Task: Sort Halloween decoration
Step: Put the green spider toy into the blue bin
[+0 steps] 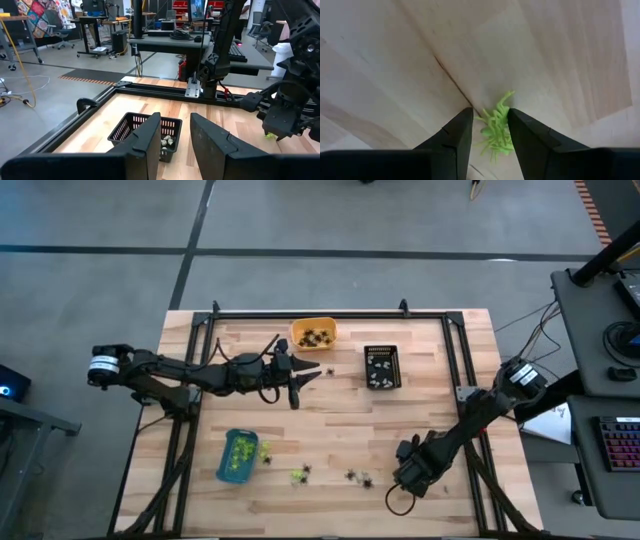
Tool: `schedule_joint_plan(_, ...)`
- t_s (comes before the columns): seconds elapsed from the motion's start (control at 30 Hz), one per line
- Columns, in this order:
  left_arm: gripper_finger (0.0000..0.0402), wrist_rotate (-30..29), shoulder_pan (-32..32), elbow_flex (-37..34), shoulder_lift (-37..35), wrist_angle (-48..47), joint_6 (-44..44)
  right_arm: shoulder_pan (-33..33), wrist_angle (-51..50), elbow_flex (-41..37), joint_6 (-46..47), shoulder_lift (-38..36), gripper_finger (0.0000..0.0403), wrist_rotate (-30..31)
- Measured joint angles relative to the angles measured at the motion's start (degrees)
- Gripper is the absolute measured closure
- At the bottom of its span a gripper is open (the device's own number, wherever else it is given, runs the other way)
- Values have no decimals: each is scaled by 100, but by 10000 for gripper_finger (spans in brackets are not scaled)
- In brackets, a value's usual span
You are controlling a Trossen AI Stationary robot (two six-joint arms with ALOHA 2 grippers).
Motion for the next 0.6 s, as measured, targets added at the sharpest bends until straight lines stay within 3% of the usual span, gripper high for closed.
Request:
schedule_joint_plan(0.27, 313, -1, 2, -2, 0, -10, -2, -2, -21, 2, 91, -135, 293, 144)
schedule_joint_plan(0.5, 313, -1, 2, -2, 0, -19, -22, -4, -27, 2, 61, -245, 376, 280)
schedule_joint_plan(0.6, 313, -1, 2, -2, 0, -19, -24, -4, -20, 2, 5, -207, 390, 275)
